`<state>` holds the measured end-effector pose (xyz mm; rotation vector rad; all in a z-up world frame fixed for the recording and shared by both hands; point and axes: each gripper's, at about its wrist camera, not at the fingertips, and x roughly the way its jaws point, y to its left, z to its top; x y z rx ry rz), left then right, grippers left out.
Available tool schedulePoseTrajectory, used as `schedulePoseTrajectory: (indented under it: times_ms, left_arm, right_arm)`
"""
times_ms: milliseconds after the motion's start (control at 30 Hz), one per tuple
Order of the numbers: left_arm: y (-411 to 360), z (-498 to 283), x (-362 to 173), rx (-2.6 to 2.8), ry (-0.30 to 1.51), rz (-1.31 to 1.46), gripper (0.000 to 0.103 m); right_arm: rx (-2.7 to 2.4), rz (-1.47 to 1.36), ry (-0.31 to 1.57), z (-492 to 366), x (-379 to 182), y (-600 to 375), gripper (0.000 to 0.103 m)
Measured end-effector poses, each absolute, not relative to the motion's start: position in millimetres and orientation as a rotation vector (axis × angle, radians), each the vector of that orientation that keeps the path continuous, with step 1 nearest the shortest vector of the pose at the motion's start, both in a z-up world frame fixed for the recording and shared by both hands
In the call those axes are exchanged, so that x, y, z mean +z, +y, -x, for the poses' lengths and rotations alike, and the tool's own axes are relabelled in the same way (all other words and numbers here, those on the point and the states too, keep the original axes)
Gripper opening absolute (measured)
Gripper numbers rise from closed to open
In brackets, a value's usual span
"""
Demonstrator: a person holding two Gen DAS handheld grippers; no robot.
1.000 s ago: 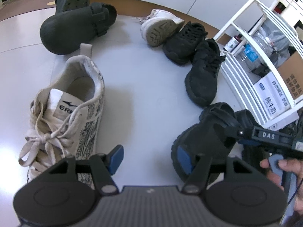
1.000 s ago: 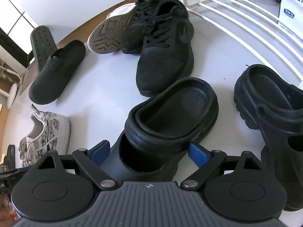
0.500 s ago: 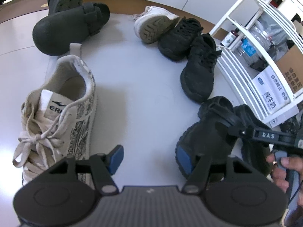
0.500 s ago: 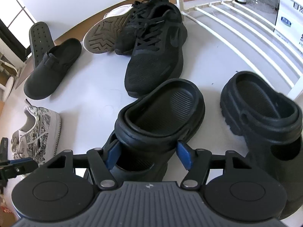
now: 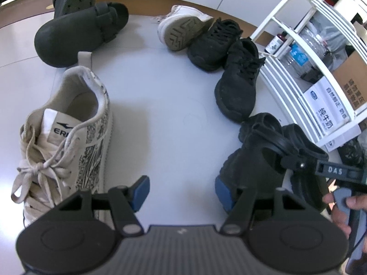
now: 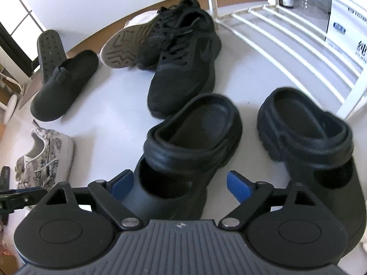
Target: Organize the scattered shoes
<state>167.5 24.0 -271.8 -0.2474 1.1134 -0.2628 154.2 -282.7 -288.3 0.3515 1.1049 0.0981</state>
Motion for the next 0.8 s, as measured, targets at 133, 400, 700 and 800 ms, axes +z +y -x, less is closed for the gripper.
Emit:
schedulePoseTrajectory:
  times_ms: [133, 400, 700, 800]
  left_arm:
    - [25, -167, -271, -0.259, 1.113, 0.249, 0.066]
    - [29, -165, -271, -0.257, 1.108, 0.266, 0.066]
    - [32, -166, -271, -0.253, 1.109, 0.274, 0.066]
    - [33, -166, -272, -0.247, 1.113, 0.274, 0.066]
  right_arm:
    - [0.092, -0.381, 1.115, -154, -296, -270, 0.096]
    - [0.048, -0.382, 1.159, -162, -308, -251, 0.103]
    - [0.024, -0.346, 1.199, -167, -323, -249, 0.099]
    - [0.049, -0.342, 1.194, -165, -323, -255, 0.098]
